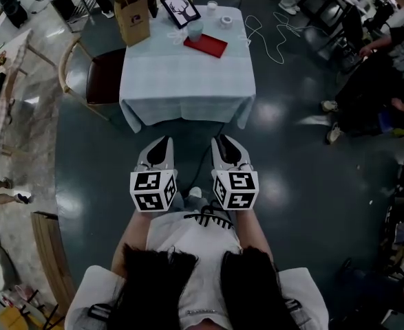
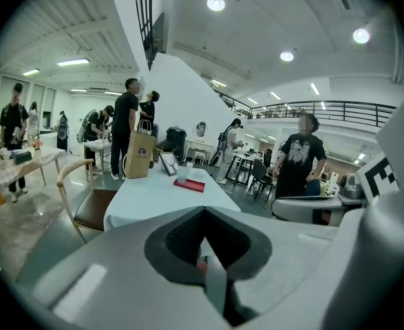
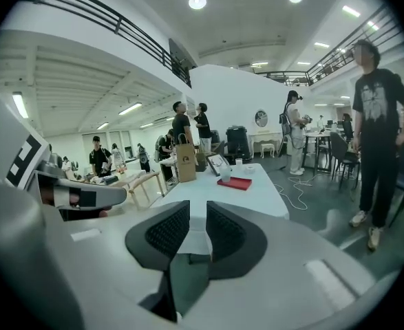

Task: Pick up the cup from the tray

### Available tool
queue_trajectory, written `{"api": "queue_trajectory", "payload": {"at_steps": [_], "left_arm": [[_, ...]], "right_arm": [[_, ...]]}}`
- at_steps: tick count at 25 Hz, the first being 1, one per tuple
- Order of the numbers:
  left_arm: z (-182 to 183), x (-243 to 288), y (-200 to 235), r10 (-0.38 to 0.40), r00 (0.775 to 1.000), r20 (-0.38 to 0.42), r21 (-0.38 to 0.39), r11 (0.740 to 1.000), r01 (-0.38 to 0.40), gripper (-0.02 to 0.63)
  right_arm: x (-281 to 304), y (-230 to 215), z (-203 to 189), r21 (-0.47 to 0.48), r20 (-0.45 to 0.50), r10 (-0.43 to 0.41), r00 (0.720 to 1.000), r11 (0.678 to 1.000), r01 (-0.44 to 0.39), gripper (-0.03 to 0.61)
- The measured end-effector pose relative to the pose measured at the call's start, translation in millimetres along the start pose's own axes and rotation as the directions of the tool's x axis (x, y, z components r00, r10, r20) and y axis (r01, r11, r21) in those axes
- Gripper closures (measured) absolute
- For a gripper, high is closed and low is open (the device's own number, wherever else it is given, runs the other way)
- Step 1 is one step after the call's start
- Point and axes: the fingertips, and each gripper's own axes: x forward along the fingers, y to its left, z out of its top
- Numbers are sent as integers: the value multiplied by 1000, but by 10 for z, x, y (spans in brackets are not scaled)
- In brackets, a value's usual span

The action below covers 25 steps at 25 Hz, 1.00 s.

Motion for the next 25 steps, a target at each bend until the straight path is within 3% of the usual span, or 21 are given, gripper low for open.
{"api": "queue_trajectory", "payload": {"at_steps": [5, 9, 19, 25], "left_arm": [[-33, 44, -40, 14, 1000, -3, -2, 1000, -14, 614], [45, 119, 10, 21, 1000, 5, 8, 1000, -21, 614], [325, 582, 267, 10, 1000, 12, 5, 1000, -10, 614], [476, 915, 409, -6, 1000, -4, 6, 1000, 6, 614]], "right_arm": [[11, -21, -88, -58, -19, 16, 1000, 998, -17, 472], [113, -35, -60, -29, -15, 39, 999, 999, -40, 445], [571, -213, 210, -14, 9, 2, 1000, 1000, -2, 445], [928, -255, 361, 8, -9, 25, 1000, 1000, -25, 445]]}}
